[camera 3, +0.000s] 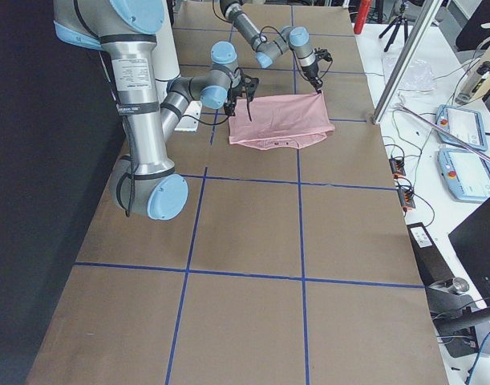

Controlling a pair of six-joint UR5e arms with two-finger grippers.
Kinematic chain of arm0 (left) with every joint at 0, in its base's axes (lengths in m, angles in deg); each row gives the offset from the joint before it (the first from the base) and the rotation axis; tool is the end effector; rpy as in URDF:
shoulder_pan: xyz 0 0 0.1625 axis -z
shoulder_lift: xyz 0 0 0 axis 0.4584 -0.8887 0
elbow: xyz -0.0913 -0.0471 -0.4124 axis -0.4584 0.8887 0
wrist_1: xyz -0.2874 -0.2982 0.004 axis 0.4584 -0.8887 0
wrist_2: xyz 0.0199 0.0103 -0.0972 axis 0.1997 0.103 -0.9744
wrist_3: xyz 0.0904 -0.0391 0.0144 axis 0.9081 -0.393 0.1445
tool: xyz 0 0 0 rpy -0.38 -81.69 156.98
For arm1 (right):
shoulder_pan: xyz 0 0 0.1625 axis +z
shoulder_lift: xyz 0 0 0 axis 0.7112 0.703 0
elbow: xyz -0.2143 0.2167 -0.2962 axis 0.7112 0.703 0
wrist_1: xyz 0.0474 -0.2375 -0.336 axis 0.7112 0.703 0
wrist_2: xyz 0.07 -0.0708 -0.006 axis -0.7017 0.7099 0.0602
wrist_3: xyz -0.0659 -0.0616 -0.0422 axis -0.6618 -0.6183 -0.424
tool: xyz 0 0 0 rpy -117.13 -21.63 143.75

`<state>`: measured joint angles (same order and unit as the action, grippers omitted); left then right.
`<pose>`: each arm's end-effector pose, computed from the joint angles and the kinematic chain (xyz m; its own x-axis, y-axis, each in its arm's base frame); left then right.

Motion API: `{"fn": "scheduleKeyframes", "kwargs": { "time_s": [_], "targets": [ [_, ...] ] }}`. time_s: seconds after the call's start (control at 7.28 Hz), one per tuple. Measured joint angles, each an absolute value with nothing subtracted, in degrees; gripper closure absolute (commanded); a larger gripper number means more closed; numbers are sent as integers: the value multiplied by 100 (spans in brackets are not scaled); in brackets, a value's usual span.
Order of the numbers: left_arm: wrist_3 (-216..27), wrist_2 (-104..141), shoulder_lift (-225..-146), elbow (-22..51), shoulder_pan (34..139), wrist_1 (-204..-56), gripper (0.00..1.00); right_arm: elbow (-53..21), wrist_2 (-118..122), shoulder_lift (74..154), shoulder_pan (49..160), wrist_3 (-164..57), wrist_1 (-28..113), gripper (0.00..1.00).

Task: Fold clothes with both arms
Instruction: 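Pull the shirt back square with both grippers, away from the robot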

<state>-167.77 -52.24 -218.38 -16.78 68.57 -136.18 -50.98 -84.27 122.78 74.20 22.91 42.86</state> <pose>0.5448 -0.6504 0.2498 0.4580 -0.3494 -0.8174 0.6171 0.7868 0.0094 -0.3631 -0.3147 0.2383 0.4028 0.2729 0.8737 -0.2181 0.9557 -0.1979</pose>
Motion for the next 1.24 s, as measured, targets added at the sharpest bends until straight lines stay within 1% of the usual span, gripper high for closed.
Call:
{"fn": "scheduleKeyframes", "kwargs": {
  "time_s": [0.14,0.41,0.55,0.69,0.82,1.1,1.24],
  "targets": [
    [-16743,-5114,-21878,-1864,6887,-13867,1,-5074,-8339,12267,7413,2291,4286,0],
    [-16591,-4972,-21891,-1866,6941,-13982,0,-4948,-8052,12228,7385,2251,4289,0],
    [-16547,-5117,-21826,-1647,6966,-13951,0,-4820,-7875,12120,7386,2217,4315,0],
    [-16596,-5425,-21582,-1177,6964,-13843,0,-4663,-7783,11984,7412,2191,4349,0],
    [-16730,-5698,-21137,-369,6916,-13473,0,-4530,-7748,11906,7443,2111,4365,0],
    [-17253,-6076,-20151,1674,6545,-12127,0,-4373,-7749,11846,7446,1790,4376,0],
    [-17672,-6130,-19849,2361,6224,-11605,0,-4350,-7769,11820,7441,1664,4375,0]
  ]
}}
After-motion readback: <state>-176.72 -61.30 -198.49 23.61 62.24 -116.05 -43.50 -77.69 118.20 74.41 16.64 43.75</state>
